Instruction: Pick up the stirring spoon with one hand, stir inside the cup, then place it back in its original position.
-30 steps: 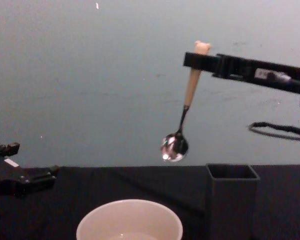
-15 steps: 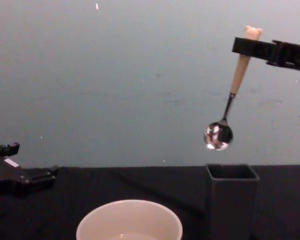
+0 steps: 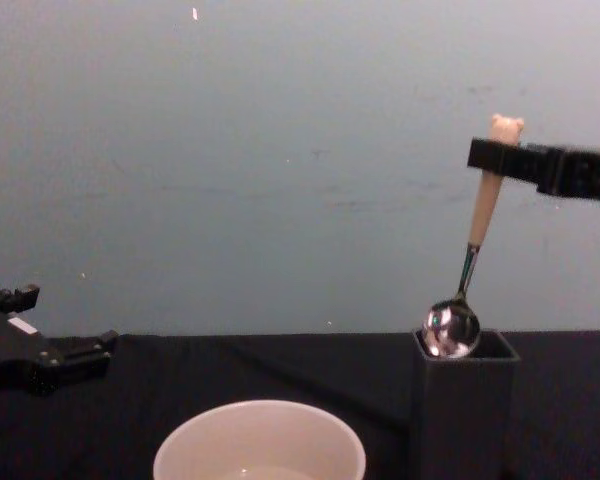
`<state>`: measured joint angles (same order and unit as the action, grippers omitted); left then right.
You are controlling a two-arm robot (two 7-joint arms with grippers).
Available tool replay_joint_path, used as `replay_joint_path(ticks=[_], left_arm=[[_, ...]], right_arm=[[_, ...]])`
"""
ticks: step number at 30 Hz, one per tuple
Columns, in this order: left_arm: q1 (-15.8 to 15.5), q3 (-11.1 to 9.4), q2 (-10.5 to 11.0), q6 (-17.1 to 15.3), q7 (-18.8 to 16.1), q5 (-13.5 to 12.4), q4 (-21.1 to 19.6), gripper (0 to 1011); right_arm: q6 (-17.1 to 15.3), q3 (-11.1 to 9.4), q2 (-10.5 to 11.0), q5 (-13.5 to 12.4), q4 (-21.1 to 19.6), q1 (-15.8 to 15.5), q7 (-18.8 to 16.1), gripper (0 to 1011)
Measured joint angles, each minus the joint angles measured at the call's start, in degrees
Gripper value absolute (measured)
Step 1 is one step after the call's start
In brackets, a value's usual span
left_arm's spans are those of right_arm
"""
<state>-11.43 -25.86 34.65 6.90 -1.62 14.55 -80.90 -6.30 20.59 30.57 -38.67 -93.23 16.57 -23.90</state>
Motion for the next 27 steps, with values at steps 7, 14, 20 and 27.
replay_joint_path(ticks=[7,14,20,27], left_arm=[[0.0,0.0,0.0,0.0,0.0,0.0,0.0,1001],[0.0,0.0,0.0,0.0,0.0,0.0,0.0,1001],[0.0,0.0,0.0,0.0,0.0,0.0,0.0,1001],[0.0,0.0,0.0,0.0,0.0,0.0,0.0,1001]], right_arm=[[-0.4,1.2,-0.5,1.4,2.2,0.5,0.0,214],[-1.1,2.4,-1.2,2.9,4.7,1.1,0.0,214],[-1.4,3.1,-1.8,4.1,6.4,1.3,-0.1,214],[-1.9,3.2,-2.4,4.9,7.7,1.4,-0.1,214]])
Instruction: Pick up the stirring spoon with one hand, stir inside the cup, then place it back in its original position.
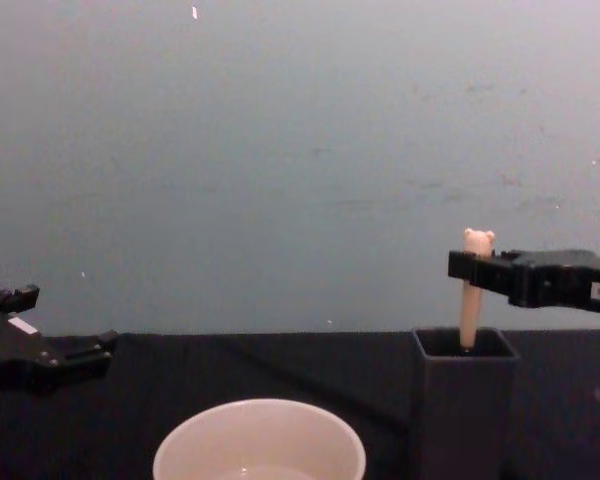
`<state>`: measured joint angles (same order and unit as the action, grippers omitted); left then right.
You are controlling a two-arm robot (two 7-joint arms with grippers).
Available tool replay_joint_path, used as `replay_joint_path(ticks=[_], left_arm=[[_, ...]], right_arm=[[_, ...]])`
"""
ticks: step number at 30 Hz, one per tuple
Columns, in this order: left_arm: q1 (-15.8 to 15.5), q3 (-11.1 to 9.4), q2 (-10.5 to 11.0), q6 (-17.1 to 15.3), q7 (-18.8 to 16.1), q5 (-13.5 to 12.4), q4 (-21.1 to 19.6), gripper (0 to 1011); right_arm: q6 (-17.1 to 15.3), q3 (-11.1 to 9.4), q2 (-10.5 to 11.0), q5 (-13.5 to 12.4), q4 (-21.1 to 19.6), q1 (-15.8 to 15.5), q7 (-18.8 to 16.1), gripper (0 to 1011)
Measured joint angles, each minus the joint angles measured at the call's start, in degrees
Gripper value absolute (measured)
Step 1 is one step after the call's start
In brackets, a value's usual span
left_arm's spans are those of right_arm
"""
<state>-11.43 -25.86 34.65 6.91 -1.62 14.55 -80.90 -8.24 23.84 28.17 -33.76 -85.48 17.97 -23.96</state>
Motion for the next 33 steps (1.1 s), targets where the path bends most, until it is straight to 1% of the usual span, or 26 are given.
replay_joint_path(ticks=[8,18,33], left_arm=[[0.0,0.0,0.0,0.0,0.0,0.0,0.0,1001],[0.0,0.0,0.0,0.0,0.0,0.0,0.0,1001],[0.0,0.0,0.0,0.0,0.0,0.0,0.0,1001]], right_arm=[[-1.1,-0.6,-0.4,-0.1,0.6,-0.2,0.1,214],[-2.8,-1.6,-0.7,-1.9,0.4,-1.0,0.9,214],[-4.5,-1.3,0.2,-3.5,-0.4,-1.6,0.6,214]])
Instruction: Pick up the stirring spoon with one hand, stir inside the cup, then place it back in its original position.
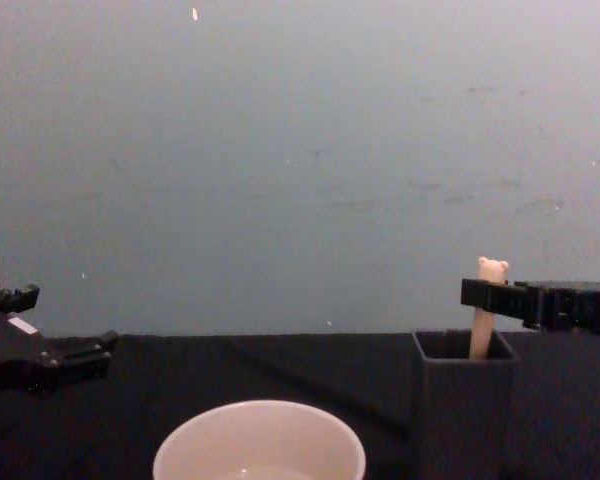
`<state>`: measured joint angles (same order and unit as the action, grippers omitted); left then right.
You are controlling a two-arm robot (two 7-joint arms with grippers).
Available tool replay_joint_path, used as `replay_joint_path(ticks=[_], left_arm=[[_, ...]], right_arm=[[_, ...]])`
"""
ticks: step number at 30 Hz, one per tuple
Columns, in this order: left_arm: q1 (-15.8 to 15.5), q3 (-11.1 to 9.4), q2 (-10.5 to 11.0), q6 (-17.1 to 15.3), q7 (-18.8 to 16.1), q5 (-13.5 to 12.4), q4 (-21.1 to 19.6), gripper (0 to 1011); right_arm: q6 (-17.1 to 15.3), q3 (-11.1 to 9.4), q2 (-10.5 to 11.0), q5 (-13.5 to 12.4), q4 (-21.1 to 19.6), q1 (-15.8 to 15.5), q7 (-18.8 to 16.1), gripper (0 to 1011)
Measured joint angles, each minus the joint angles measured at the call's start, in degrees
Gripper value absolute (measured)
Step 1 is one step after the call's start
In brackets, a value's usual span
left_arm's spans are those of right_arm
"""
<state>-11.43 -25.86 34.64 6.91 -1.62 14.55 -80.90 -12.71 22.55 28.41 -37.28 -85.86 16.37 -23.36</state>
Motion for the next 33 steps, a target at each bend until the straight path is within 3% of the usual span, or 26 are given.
replay_joint_path(ticks=[33], left_arm=[[0.0,0.0,0.0,0.0,0.0,0.0,0.0,1001]], right_arm=[[-0.3,0.2,0.3,-0.5,-0.1,-0.1,0.0,234]])
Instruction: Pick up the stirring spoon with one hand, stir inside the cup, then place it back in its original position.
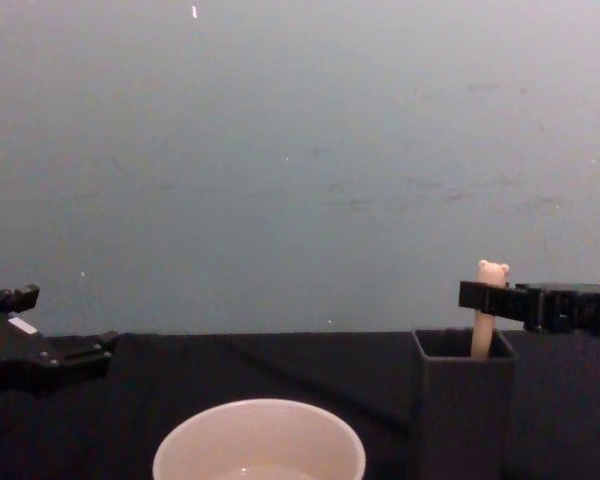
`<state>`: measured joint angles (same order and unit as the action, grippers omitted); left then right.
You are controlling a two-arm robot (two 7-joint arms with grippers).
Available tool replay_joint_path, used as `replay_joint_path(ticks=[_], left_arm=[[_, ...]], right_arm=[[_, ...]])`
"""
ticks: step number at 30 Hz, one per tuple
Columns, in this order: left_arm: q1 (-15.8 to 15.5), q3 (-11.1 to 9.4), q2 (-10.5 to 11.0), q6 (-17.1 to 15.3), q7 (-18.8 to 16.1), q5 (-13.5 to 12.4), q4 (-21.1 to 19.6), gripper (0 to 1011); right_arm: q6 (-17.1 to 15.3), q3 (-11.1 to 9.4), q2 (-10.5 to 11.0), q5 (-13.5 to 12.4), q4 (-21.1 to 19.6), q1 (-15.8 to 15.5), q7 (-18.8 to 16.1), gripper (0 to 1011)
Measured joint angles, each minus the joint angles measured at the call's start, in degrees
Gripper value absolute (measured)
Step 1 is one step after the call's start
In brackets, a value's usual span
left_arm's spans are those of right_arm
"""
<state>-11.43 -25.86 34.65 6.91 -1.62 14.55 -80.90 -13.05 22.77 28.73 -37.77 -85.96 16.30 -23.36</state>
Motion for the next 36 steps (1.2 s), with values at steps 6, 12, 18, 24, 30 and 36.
replay_joint_path(ticks=[6,12,18,24,30,36], left_arm=[[0.0,0.0,0.0,0.0,0.0,0.0,0.0,1001],[0.0,0.0,0.0,0.0,0.0,0.0,0.0,1001],[0.0,0.0,0.0,0.0,0.0,0.0,0.0,1002],[0.0,0.0,0.0,0.0,0.0,0.0,0.0,1001],[0.0,0.0,0.0,0.0,0.0,0.0,0.0,1001],[0.0,0.0,0.0,0.0,0.0,0.0,0.0,1001]], right_arm=[[0.0,0.0,0.0,0.0,0.0,0.0,0.0,421],[0.1,0.0,0.0,0.0,0.0,0.0,0.0,624],[0.1,0.0,0.0,0.0,0.0,0.0,0.0,817],[0.1,0.0,0.0,0.0,0.0,0.0,0.0,957],[0.1,0.0,0.0,0.0,0.0,0.0,0.0,1002],[0.0,0.0,0.0,0.0,0.0,0.0,0.0,1002]])
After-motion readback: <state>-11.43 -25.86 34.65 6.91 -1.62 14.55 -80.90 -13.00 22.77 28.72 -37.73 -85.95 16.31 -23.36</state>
